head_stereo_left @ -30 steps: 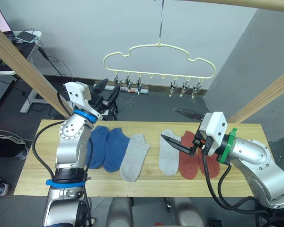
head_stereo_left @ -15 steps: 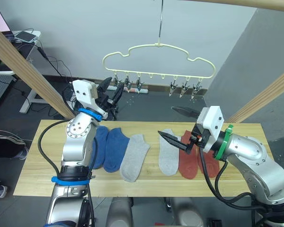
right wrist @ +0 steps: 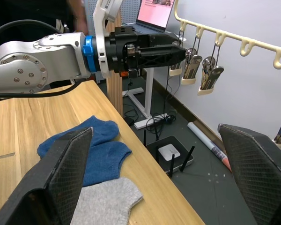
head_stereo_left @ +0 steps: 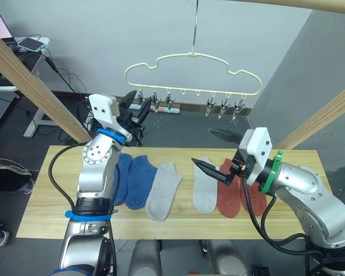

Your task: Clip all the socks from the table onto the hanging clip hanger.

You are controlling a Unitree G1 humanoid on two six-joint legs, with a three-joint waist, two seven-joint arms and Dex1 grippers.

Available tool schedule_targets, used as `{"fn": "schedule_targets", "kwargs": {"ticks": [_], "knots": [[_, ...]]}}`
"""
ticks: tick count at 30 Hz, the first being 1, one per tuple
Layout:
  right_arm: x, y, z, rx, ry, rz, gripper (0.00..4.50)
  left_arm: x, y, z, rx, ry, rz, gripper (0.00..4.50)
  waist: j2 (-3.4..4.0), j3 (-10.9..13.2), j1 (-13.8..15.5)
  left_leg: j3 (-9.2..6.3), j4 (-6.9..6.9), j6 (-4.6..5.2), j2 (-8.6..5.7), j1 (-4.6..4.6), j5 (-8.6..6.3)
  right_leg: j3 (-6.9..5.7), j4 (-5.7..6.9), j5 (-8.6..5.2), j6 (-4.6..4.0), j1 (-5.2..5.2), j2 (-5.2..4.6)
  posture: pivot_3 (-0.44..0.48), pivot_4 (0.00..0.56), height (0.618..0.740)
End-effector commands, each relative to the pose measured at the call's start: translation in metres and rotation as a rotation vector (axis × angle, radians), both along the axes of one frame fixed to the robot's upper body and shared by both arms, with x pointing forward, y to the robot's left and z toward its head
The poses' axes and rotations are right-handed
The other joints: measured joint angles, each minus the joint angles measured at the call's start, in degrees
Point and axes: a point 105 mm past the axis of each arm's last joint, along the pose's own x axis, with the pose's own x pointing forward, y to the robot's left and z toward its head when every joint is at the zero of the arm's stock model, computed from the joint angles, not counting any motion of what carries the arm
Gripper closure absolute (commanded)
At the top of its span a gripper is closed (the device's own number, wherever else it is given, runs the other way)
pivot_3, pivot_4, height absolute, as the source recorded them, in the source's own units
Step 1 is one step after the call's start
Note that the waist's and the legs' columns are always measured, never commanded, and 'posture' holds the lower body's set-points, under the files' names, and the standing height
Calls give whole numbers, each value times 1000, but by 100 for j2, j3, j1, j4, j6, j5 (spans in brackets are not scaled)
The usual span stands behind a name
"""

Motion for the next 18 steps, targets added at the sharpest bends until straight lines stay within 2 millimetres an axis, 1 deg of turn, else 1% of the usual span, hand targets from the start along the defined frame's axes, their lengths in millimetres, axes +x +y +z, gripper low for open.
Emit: {"fn": "schedule_targets", "kwargs": {"ticks": [1, 4, 7, 10, 12, 14, 18], "knots": [[-8, 2, 15, 22, -63, 17, 0, -2, -3, 12, 1, -53, -4, 2141, 0, 0, -3, 0, 0, 0, 0, 0, 0, 0, 0, 0, 0, 0, 0, -233, 330, 732], [-7, 1, 16, 24, -62, 15, 0, -2, -3, 13, 0, -53, -9, 2141, 0, 0, -8, 0, 0, 0, 0, 0, 0, 0, 0, 0, 0, 0, 0, -233, 330, 732], [-7, 2, 17, 27, -62, 14, 0, 0, -4, 12, 0, -48, -11, 2706, 0, 0, -9, 0, 0, 0, 0, 0, 0, 0, 0, 0, 0, -1, 0, -234, 328, 732], [-6, 2, 18, 30, -63, 12, 0, 1, -4, 11, 3, -47, -16, 3591, 0, 0, -10, 0, 0, 0, 0, -1, 0, -1, 0, 0, 0, -1, 0, -234, 328, 732], [-6, 2, 18, 31, -63, 12, 0, 2, -4, 12, 4, -48, -17, 3983, 0, 0, -16, 0, 0, 0, 0, -1, 0, 0, 0, 0, 0, -1, 0, -234, 328, 732], [-7, 2, 18, 31, -63, 12, 0, 2, -4, 12, 6, -50, -18, 4222, 0, 0, -21, 0, 0, 0, 0, -1, 0, -1, 0, 0, 0, -1, 0, -234, 328, 732], [-6, 1, 18, 29, -62, 9, 0, 2, -2, 11, 10, -50, -14, 4474, 0, 0, -34, 0, 0, 0, 0, -1, 0, 0, 0, 0, 0, -1, 0, -236, 326, 732]]}}
